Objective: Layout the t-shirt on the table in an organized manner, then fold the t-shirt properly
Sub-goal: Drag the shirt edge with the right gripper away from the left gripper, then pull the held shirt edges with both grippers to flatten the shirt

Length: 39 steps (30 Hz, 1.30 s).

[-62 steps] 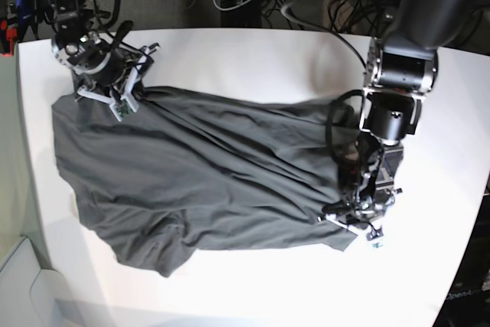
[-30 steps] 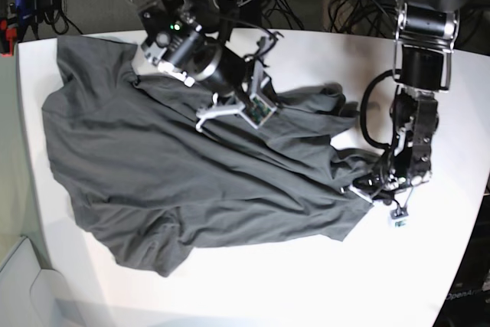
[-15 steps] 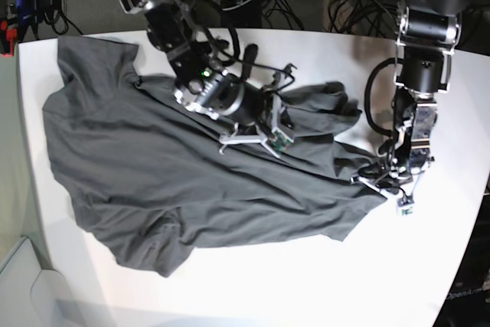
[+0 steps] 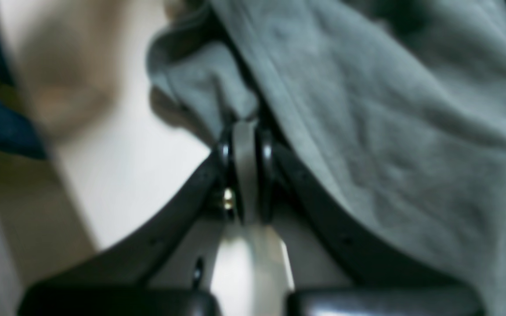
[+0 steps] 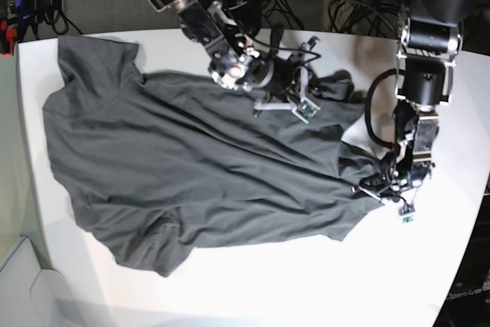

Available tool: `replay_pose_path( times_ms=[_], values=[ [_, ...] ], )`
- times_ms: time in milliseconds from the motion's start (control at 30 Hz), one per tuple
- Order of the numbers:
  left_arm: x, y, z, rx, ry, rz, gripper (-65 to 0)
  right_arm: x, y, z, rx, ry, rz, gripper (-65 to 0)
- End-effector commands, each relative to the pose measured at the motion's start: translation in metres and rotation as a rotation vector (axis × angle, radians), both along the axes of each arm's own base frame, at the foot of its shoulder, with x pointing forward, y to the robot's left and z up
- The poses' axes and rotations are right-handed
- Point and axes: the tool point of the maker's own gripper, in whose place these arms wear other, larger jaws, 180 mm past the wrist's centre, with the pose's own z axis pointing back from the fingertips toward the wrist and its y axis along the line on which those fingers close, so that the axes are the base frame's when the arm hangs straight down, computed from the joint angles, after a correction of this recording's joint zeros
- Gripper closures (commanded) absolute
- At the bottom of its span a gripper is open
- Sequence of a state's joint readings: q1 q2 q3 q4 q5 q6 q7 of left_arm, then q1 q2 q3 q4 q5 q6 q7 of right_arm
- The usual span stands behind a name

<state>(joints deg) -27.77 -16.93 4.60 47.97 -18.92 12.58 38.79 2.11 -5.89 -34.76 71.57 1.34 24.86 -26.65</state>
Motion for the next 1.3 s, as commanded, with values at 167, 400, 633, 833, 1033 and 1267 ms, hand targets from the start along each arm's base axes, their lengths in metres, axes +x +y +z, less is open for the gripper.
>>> replay_pose_path(
  times_ms=[167, 400, 633, 833, 1033, 1267],
  values=[
    [0.031, 0.022, 0.025, 0.054, -0.120, 0.035, -0.2, -0.032, -0.004, -0.014, -0.012, 0.058, 0.012, 0.0],
    [0.053, 0.036, 0.039, 0.094, -0.167, 0.059, -0.2, -0.070, -0.011, -0.014, 0.005, 0.095, 0.007, 0.0],
    [0.079, 0.023, 0.070, 0.140, -0.231, -0.005, -0.2, -0.092, -0.012, 0.002, 0.043, 0.097, -0.005, 0.0],
    [0.081, 0.007, 0.081, 0.085, -0.188, -0.025, -0.2, -0.072, -0.024, 0.031, 0.061, -0.012, -0.014, -0.2],
    [0.055, -0.052, 0.088, -0.084, -0.193, -0.133, -0.2, -0.033, -0.038, 0.048, -0.001, -0.109, -0.003, -0.2],
    [0.010, -0.078, 0.045, -0.122, -0.119, -0.182, -0.2, 0.018, -0.046, 0.068, -0.061, -0.214, 0.003, -0.2]
  ],
)
